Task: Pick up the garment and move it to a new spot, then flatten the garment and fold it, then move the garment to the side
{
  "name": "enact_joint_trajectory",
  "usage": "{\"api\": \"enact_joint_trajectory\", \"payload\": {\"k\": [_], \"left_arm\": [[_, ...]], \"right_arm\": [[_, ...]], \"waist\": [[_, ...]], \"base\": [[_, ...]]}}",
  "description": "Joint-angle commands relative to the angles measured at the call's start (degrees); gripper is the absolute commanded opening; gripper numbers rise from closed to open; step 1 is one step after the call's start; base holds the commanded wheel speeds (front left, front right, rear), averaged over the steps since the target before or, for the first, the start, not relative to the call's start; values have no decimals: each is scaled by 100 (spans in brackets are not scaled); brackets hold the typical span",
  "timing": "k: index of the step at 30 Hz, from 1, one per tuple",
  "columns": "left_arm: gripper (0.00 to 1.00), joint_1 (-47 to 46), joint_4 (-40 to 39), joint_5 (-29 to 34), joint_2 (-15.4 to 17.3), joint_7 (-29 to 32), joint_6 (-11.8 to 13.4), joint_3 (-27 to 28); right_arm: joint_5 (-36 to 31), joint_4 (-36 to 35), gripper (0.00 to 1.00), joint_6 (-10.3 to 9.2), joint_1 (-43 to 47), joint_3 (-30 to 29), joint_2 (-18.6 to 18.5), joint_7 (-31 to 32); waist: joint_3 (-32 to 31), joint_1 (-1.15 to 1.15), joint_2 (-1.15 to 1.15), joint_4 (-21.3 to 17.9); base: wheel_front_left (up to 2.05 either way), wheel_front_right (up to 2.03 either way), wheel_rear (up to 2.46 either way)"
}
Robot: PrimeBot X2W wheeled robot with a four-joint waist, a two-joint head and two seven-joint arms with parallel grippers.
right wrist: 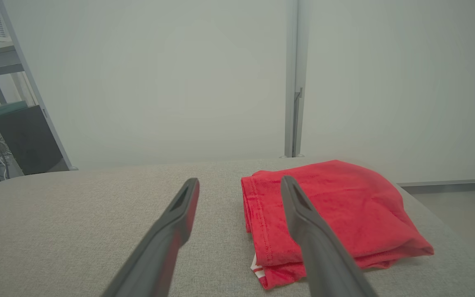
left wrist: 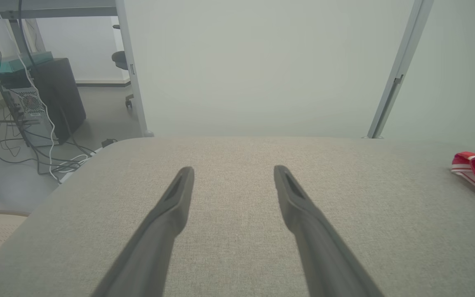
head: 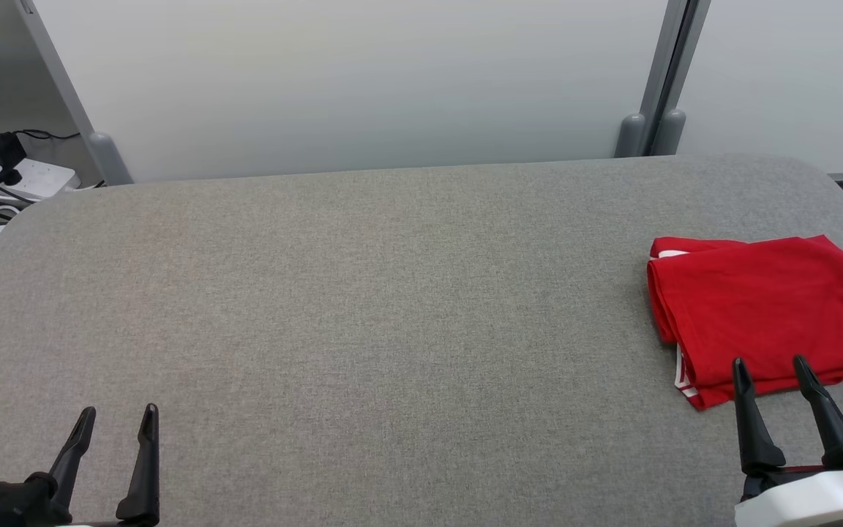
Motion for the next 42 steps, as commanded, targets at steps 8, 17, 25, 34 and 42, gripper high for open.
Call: {"api": "enact_joint_trajectory", "payload": {"k": [8,17,25,34,42], "left_arm": [[100,-301,-98,-84,167,-16,-25,240],[100,-292,-116,-109,171,-3,-4,231],[0,12,113,-92,-103,52,2,-53],[0,-72,207,-489,-285,171,-165,103],[0,-174,336,-797,-427,267,-314,227]], "right_arm": [[-72,-195,100,24,-100,168,-70,24],[-55,-210,100,24,-91,157,-70,22],[13,77,0,0,20,92,30,17],[594,132,0,2,-36,63,45,127],[1045,190,0,3,-97,37,56,215]], "waist": [[-10,0,0,-19],[-6,0,0,-36],[3,0,0,-24],[5,6,0,-18],[24,0,0,-13]], "base": [[0,0,0],[0,0,0],[0,0,0],[0,0,0],[0,0,0]]}}
